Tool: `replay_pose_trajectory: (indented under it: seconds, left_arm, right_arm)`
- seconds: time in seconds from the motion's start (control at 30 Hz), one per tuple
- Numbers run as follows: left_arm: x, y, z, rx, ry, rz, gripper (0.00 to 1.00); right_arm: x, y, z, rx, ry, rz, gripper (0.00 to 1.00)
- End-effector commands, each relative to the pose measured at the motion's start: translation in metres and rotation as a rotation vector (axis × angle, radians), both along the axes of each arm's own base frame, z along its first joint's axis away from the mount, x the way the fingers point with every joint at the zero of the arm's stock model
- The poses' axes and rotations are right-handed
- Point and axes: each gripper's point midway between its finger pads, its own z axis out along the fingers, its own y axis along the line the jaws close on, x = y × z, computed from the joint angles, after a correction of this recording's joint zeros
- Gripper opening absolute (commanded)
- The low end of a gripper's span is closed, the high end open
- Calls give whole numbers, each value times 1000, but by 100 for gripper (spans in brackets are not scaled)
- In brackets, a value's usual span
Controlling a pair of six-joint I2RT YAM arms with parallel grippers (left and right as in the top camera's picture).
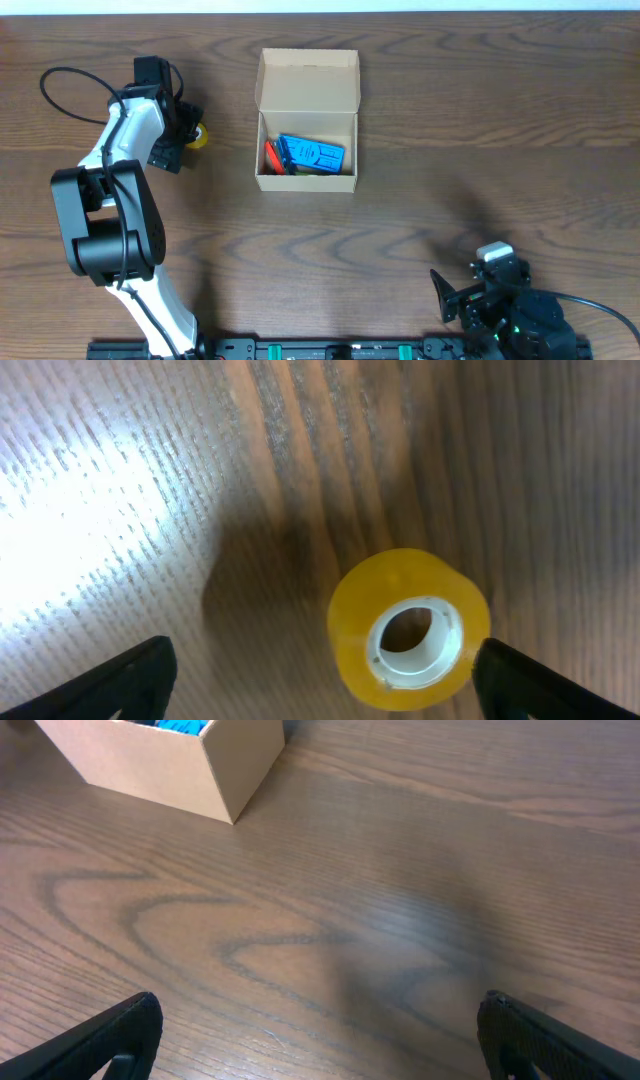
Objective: Pack container
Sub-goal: 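Move left gripper to the yellow tape roll and grasp it, then lower tape roll into the cardboard box and open left gripper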
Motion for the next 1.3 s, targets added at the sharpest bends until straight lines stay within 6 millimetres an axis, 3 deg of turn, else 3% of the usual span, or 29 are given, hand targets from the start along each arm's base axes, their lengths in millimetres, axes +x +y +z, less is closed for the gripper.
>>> replay_pose_trajectory:
  seconds: [0.0, 0.17, 0.4, 0.5, 0.67, 0.73, 1.0, 1.1, 1.27]
  left_arm:
    - [0, 1, -2, 0, 19, 14, 92]
    - [-3, 2, -4, 3, 33, 7, 89]
    - [-9, -2, -27, -20, 88, 4, 82]
    - [-10, -5, -32, -35, 99, 2, 69]
    - [-7, -4, -27, -34, 85, 1, 33]
    - [-5, -4, -18, -28, 62, -7, 23]
    - [10, -7, 49, 29, -93, -149, 8]
    - [15, -27, 83, 73, -170, -294, 8]
    - [16, -86, 122, 135, -261, -586, 8]
  right_arm:
    - [0, -1, 0, 11, 1, -16, 99]
    - [0, -1, 0, 11, 1, -16, 99]
    - [0, -1, 0, 11, 1, -16, 99]
    - [0, -1, 0, 11, 1, -16, 99]
    - [0, -1, 0, 11, 1, -16, 99]
    - [0, -1, 0, 11, 1, -16, 99]
    - [0, -1, 0, 11, 1, -16, 99]
    - [0, -1, 0, 11, 1, -16, 99]
    - [0, -1, 0, 11, 1, -16, 99]
